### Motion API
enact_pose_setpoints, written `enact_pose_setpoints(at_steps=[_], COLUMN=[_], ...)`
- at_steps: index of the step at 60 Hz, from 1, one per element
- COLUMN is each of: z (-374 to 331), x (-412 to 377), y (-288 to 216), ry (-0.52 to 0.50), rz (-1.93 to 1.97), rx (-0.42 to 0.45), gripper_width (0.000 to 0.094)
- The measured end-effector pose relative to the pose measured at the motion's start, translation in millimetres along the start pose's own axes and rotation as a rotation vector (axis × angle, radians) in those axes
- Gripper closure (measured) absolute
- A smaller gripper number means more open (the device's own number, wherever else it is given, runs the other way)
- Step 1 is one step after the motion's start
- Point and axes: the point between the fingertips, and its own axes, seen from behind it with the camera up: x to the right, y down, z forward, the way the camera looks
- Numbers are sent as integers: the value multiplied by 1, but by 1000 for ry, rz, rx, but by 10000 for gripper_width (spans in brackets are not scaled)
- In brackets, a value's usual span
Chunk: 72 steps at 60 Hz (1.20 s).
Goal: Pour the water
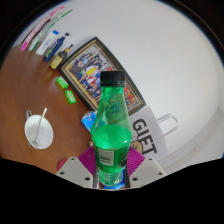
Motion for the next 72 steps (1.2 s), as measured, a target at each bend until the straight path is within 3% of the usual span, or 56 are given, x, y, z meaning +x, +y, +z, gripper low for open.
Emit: enact_pose_setpoints(at_steps=[17, 39, 47, 59, 65, 72], z=[24, 56, 55, 51, 44, 25], x=[-38, -103, -100, -102, -106, -105], y=[13, 68, 68, 76, 83, 87], ry=[-235, -316, -296, -298, -304, -283], rz=[659, 844, 877, 935, 936, 928], rx=[74, 36, 70, 38, -10, -66], gripper_width=[577, 570, 551, 386, 65, 79])
